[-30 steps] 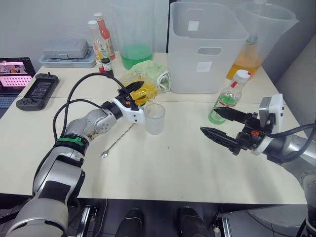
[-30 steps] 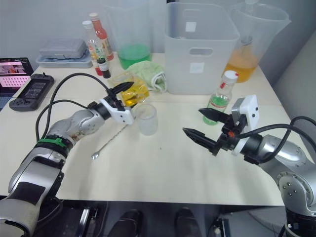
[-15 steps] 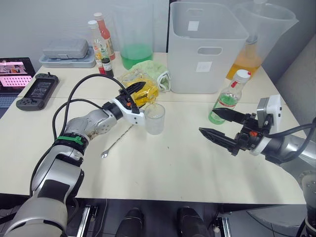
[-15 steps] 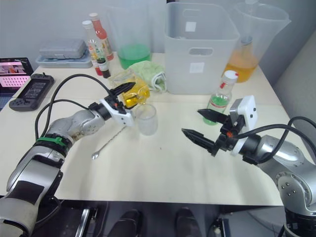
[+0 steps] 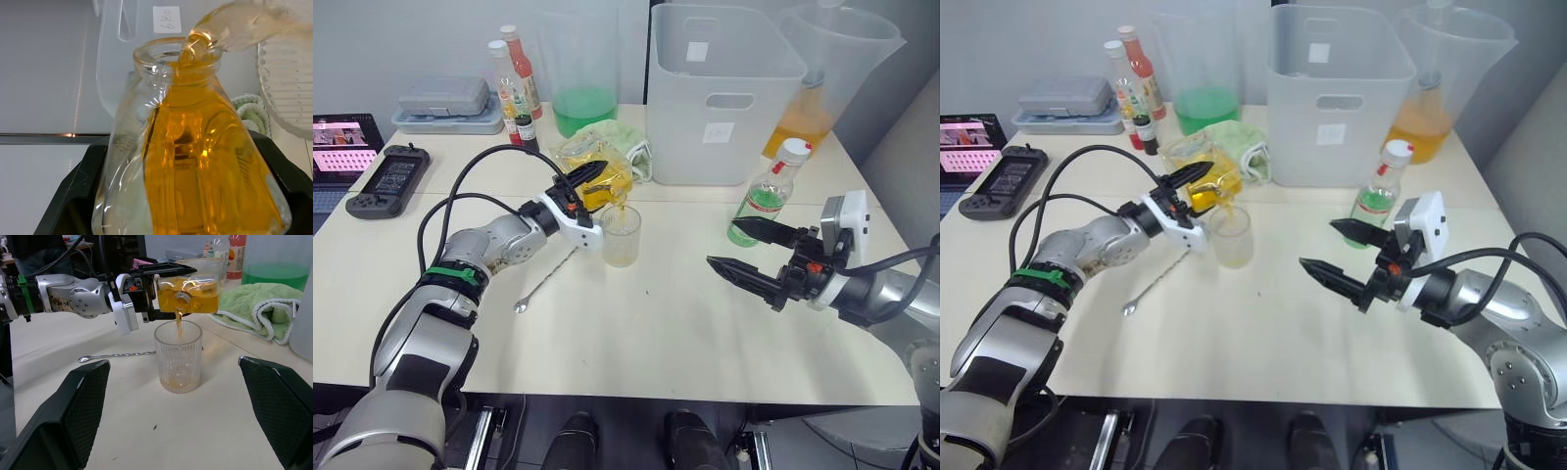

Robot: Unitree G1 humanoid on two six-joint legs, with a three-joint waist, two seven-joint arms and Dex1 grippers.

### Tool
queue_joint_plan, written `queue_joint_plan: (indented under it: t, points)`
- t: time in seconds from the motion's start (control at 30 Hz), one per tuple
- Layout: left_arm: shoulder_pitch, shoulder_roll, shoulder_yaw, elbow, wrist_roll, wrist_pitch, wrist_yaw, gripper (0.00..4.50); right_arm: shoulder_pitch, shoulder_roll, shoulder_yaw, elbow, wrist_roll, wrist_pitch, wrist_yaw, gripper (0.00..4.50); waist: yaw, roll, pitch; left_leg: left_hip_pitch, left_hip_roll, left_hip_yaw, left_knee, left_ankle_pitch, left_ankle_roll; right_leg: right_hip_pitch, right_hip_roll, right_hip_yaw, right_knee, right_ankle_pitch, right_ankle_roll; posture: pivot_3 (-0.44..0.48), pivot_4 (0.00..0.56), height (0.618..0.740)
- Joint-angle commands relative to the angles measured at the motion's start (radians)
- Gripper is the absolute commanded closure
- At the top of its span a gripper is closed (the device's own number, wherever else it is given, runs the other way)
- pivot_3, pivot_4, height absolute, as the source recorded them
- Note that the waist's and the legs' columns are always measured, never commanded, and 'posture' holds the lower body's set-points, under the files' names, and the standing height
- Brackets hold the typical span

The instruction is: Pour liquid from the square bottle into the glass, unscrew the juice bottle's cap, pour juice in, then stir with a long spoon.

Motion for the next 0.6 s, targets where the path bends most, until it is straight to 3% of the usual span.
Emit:
queue_joint_plan:
  t: [0.03, 0.33, 0.6]
  points:
    - [-0.046, 0.023, 0.043, -0.073, -0.026, 0.009, 0.060, 1.70, 0.004, 0.001, -0.019, -0.028, 0.008, -0.026, 0.005, 0.03, 0.000, 0.000, 0.000, 0.000, 0.000, 0.000, 0.000, 0.000, 0.000, 0.000, 0.000, 0.000, 0.000, 0.000, 0.000, 0.000, 0.150, 0.740]
    - [-0.043, 0.015, 0.051, -0.062, -0.071, 0.008, 0.007, 1.70, 0.004, -0.003, -0.017, -0.024, 0.008, -0.027, 0.011, 0.03, 0.001, 0.000, 0.000, 0.000, 0.000, 0.000, 0.000, 0.000, 0.000, 0.000, 0.000, 0.000, 0.000, 0.000, 0.000, 0.000, 0.150, 0.740]
    - [0.001, -0.009, 0.104, -0.072, -0.287, -0.015, -0.208, 1.70, -0.009, -0.004, -0.006, -0.015, 0.006, -0.027, 0.024, 0.03, -0.004, 0.000, 0.000, 0.000, 0.000, 0.000, 0.000, 0.000, 0.000, 0.000, 0.000, 0.000, 0.000, 0.000, 0.000, 0.000, 0.150, 0.740]
